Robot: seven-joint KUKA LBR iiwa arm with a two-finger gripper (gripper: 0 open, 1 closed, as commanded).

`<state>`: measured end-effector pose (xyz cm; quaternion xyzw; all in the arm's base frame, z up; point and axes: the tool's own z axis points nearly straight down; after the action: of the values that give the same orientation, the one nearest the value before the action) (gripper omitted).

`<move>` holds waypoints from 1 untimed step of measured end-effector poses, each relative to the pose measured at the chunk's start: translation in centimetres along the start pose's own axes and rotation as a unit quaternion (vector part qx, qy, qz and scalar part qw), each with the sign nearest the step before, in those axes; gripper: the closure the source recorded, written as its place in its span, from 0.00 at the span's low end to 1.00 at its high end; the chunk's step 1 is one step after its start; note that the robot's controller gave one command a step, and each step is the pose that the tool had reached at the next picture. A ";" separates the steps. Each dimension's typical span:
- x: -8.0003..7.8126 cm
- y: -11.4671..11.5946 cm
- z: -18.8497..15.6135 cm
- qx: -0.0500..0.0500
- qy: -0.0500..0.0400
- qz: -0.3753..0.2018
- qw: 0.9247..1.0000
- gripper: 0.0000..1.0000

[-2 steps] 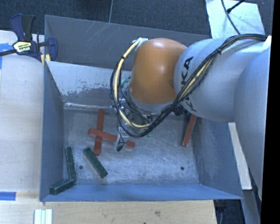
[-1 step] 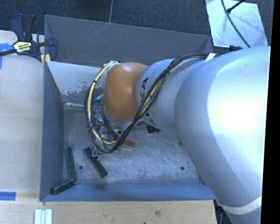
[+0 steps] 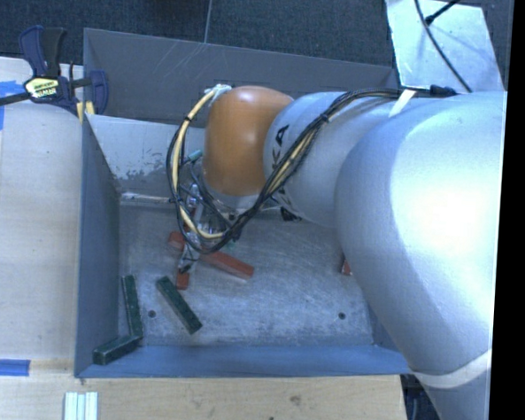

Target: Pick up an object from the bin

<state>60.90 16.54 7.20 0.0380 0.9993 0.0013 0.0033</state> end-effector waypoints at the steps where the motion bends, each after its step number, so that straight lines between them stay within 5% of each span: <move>1: -0.2 0.2 -0.7 -0.001 -0.003 -0.001 1.000 1.00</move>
Offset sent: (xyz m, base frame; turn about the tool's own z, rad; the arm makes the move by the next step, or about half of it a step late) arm 0.0000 0.0000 0.0000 0.0000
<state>61.13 16.73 7.94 0.0369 0.9993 0.0027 0.0065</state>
